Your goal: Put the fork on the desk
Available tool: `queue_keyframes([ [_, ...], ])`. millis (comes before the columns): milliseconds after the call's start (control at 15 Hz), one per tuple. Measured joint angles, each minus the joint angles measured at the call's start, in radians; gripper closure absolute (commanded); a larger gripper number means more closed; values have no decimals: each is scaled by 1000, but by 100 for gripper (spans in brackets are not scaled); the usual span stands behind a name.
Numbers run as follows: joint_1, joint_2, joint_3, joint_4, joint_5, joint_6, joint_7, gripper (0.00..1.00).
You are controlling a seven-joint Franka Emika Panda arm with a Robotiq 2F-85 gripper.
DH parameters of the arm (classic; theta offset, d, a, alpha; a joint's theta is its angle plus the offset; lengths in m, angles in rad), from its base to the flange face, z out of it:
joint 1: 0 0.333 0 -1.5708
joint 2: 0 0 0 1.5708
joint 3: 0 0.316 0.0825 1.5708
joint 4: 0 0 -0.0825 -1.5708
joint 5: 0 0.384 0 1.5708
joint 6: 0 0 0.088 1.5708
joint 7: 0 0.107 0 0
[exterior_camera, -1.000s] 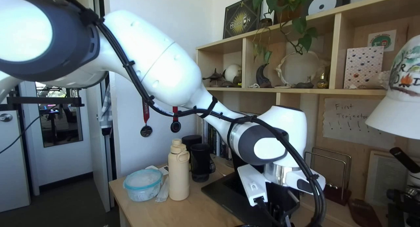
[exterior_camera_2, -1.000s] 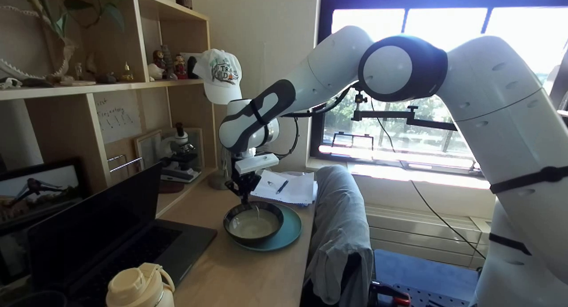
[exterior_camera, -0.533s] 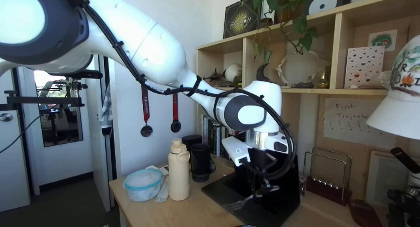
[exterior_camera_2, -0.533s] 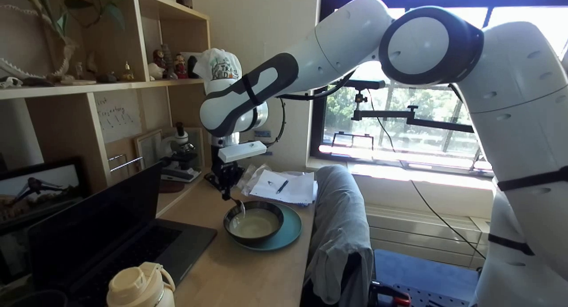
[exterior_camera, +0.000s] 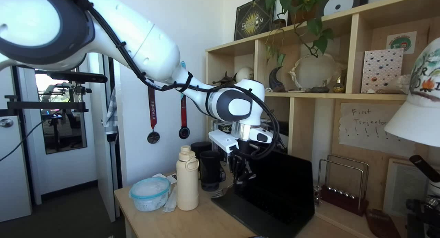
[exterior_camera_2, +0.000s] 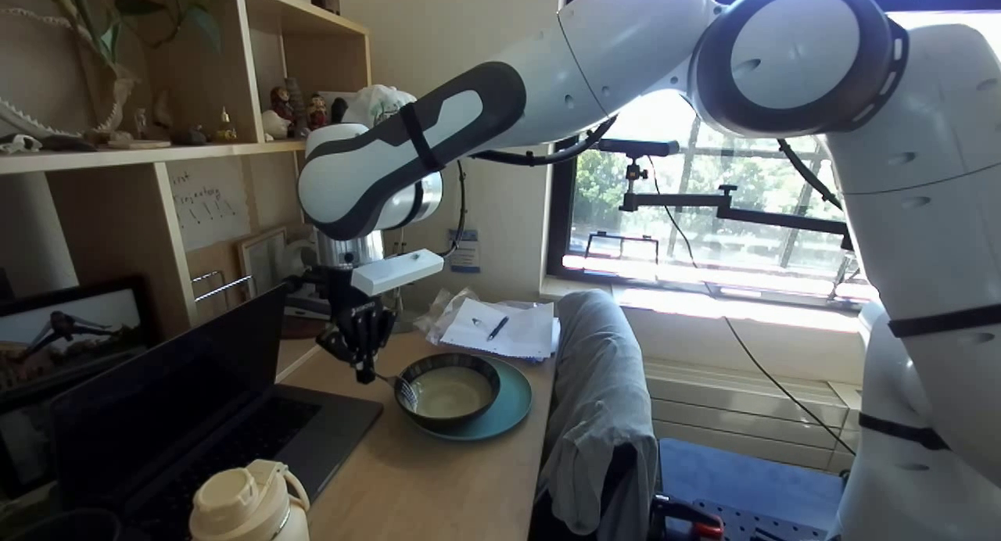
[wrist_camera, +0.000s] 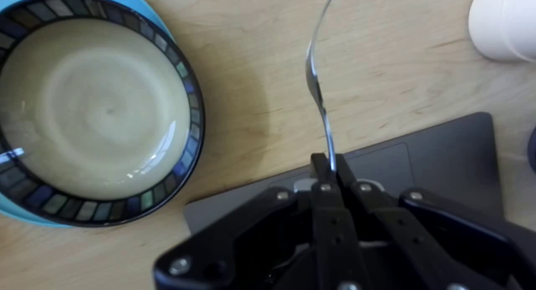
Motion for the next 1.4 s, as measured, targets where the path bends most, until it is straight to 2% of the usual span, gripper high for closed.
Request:
queue_keyframes([
  [533, 8, 27, 35, -50, 32, -87, -72, 99],
  [867, 0, 81, 62, -72, 143, -80, -157, 99],
  [1400, -53, 205, 122, -75, 273, -57, -375, 99],
])
